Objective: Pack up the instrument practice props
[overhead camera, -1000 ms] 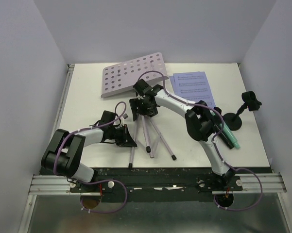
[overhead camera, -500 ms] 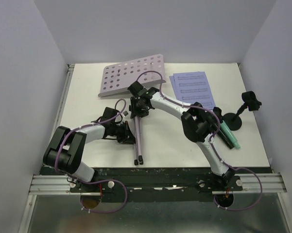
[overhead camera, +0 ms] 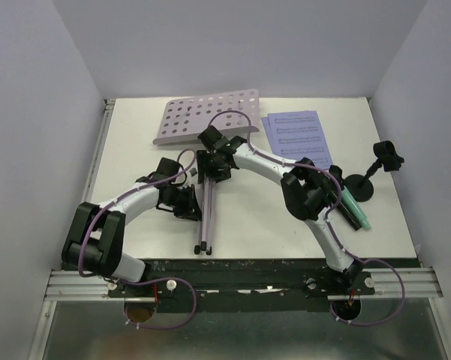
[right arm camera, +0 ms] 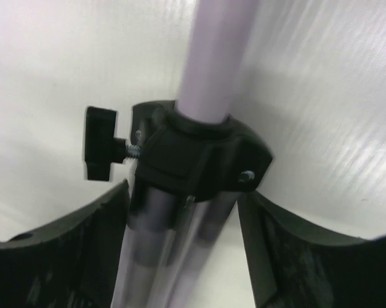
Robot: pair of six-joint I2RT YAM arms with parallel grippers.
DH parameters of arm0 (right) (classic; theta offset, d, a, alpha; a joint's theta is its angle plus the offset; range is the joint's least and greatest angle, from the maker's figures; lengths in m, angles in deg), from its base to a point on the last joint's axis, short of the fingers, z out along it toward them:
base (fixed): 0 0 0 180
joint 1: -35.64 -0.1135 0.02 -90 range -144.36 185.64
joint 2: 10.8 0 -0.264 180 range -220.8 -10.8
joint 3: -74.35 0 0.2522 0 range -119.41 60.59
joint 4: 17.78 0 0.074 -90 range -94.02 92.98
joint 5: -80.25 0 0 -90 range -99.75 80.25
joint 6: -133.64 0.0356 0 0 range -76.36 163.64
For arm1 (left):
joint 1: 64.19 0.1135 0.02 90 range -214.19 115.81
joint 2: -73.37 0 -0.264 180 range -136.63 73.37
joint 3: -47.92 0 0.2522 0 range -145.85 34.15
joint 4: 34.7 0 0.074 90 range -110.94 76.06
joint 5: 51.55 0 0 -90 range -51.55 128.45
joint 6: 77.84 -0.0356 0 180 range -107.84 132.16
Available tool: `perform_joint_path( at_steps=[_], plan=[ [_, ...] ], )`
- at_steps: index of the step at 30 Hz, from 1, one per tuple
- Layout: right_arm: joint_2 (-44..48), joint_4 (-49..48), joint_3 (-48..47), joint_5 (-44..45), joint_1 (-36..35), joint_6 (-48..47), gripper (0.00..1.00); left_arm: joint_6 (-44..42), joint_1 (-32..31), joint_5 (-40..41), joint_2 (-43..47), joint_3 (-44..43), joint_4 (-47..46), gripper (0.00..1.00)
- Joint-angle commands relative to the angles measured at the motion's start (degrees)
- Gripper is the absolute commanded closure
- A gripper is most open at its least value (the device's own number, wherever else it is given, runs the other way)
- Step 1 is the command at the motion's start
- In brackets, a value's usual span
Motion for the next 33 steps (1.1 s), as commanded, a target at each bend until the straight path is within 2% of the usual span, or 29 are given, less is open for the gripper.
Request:
perform_joint_path(
  at_steps=[1, 2, 3, 5, 9, 12, 15, 18, 21, 26, 30, 33],
  plan=[
    [2.0, 5.6, 1.7, -5.0, -1.2, -15.5, 0.12, -14.3, 1.0, 3.2, 7.5, -3.1, -1.8, 0.75],
    [2.7, 5.6, 1.4, -5.0, -1.0, -16.9, 0.04, -14.2, 1.0, 3.7, 8.2, -2.3, -1.9, 0.67],
    [3.9, 5.6, 1.3, -5.0, -0.6, -18.0, 0.01, -13.9, 1.1, 4.4, 8.8, -1.7, -2.4, 0.57],
    [6.6, 5.7, 2.2, -4.8, 0.4, -19.4, 0.00, -12.8, 1.2, 6.2, 10.2, -0.8, -3.3, 0.43],
    [14.0, 6.8, 5.5, -6.2, 2.4, -21.1, 0.00, -13.9, 1.8, 4.6, 13.5, -1.8, -3.5, 0.25],
    [21.2, 6.8, 8.7, -7.5, 4.2, -23.0, 0.00, -15.6, 2.9, 4.3, 15.6, -3.7, -1.0, 0.01],
    [26.1, 6.9, 10.3, -10.1, 6.2, -26.6, 0.01, -16.1, 5.6, 3.5, 18.1, -4.3, 0.2, 0.01],
    [30.5, 7.0, 8.9, -16.6, 8.8, -31.5, 0.00, -16.0, 9.4, 1.1, 20.5, -6.0, 1.1, 0.01],
    [35.5, 7.3, 7.2, -19.2, 10.8, -35.8, 0.00, -16.9, 13.0, -1.2, 21.8, -10.6, 2.8, 0.01],
    [42.8, 8.2, 5.3, 5.4, 11.1, -37.0, 0.01, -23.4, 14.8, -3.3, 23.0, -19.7, 5.2, 0.01],
    [47.0, 8.2, 4.1, 17.6, 11.1, -41.5, 0.00, -24.8, 14.9, 2.0, 22.6, -25.5, 5.1, 0.01],
    [51.0, 8.4, 6.4, 21.3, 11.1, -41.6, 0.01, -25.9, 15.4, 6.4, 20.7, -29.7, 6.0, 0.01]
  ],
)
